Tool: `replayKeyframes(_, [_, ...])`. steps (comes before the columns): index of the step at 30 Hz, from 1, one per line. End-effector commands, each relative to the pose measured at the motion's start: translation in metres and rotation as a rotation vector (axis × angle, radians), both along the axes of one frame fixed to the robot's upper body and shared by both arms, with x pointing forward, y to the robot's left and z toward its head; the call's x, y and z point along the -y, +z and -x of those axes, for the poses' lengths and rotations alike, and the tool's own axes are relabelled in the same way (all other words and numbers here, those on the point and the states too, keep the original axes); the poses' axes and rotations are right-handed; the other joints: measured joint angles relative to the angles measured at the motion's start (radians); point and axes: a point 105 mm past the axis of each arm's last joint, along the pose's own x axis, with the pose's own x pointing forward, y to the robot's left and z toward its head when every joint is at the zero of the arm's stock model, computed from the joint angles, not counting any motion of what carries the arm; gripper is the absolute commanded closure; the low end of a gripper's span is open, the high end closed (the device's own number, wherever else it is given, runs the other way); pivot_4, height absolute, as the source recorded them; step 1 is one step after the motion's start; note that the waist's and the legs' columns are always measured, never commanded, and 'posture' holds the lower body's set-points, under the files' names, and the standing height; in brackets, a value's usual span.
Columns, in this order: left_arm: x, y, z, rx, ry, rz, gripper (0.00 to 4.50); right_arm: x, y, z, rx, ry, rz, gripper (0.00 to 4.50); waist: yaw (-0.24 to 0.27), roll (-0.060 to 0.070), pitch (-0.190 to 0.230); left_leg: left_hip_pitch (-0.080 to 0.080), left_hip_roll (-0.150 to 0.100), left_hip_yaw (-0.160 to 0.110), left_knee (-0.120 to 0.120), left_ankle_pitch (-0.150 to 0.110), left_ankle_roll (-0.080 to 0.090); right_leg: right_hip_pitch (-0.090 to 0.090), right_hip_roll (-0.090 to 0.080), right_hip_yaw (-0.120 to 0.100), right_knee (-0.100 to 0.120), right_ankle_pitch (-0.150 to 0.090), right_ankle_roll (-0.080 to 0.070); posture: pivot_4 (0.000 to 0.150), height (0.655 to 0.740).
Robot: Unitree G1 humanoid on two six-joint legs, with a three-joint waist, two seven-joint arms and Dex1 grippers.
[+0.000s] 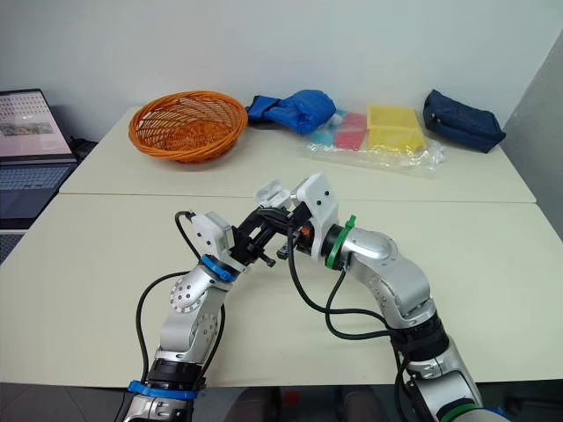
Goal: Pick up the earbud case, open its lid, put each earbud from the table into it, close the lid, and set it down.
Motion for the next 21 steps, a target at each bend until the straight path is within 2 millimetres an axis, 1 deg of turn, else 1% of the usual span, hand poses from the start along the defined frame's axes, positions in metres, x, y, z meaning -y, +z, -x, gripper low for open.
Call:
replayKeyframes(1, [0.0054,0.017,0.0054,0.071,-0.02,0.016,3.75,0.0043,0.0168,-0.0004,0.047,-0.006,-0.037,4.43,0.0,0.0,0.0,0.0,0.0,0.0,0.0,0.0,0.0,0.0,0.0,0.0,0.0,0.0,0.0,0.15,0.74])
replayKeyframes(14, [0.0061,0.017,0.0048,0.071,-0.024,0.015,3.75,0.0049,0.017,0.0002,0.045,-0.004,-0.038,4.43,0.0,0.0,0.0,0.0,0.0,0.0,0.0,0.0,0.0,0.0,0.0,0.0,0.0,0.0,0.0,0.15,0.74])
replayKeyframes(21, [0.0065,0.0167,0.0051,0.07,-0.024,0.014,3.75,0.0044,0.0192,0.0063,0.054,0.025,-0.043,4.43,0.0,0.0,0.0,0.0,0.0,0.0,0.0,0.0,0.0,0.0,0.0,0.0,0.0,0.0,0.0,0.15,0.74])
